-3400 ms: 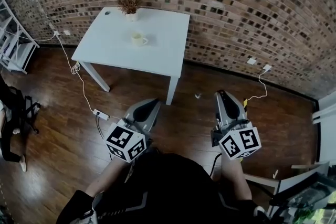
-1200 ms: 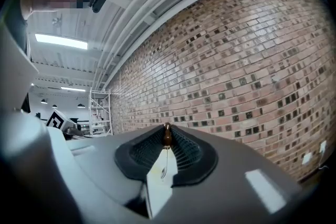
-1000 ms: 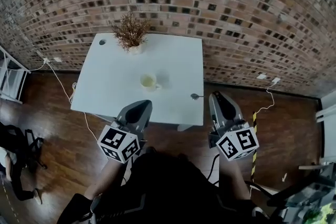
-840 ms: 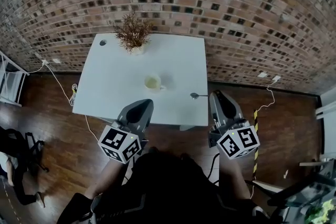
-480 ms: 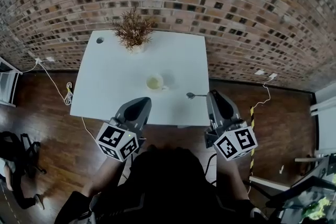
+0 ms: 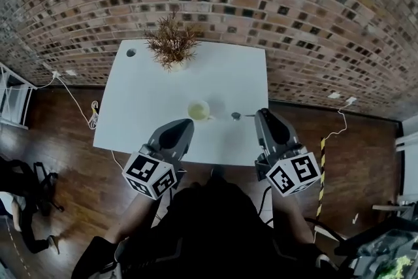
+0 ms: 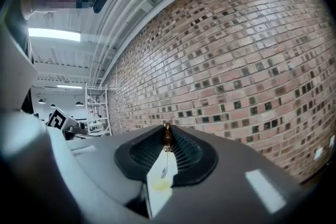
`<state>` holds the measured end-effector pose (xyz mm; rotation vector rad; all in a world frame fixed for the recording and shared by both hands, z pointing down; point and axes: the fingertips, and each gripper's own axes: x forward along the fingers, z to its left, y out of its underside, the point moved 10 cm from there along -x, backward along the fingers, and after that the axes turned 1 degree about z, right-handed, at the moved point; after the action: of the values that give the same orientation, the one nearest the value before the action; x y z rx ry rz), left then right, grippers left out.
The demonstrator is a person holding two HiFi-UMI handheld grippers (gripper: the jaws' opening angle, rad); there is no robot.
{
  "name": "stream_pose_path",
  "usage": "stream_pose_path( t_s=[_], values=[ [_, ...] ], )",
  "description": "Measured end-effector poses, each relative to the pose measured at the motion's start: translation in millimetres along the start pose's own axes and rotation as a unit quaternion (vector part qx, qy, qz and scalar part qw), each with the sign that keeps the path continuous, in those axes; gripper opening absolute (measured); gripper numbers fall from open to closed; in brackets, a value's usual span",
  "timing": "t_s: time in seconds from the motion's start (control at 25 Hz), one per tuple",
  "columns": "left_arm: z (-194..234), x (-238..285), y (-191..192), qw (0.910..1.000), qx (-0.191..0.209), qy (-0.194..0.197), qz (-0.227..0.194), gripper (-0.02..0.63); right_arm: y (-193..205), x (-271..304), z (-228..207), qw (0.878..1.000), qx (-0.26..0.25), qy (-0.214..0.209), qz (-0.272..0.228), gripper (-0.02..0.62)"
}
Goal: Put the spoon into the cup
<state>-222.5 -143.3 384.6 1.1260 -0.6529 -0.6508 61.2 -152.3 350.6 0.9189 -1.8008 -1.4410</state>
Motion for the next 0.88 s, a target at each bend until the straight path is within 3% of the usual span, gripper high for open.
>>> stream_pose_path(
  t_s=[0.48, 0.88],
  values=[
    [8.5, 43.6, -11.0, 0.9989, 0.024, -0.037, 0.014, -0.006, -5.4, 49.6, -32.4, 0.997, 0.002, -0.075, -0.005, 0.048],
    [46.8, 38.5, -19.0, 0.9983, 0.014, -0.053, 0.02, -0.006, 2.3, 90.3, -18.9, 0.996, 0.009, -0.086, 0.01, 0.048]
  ],
)
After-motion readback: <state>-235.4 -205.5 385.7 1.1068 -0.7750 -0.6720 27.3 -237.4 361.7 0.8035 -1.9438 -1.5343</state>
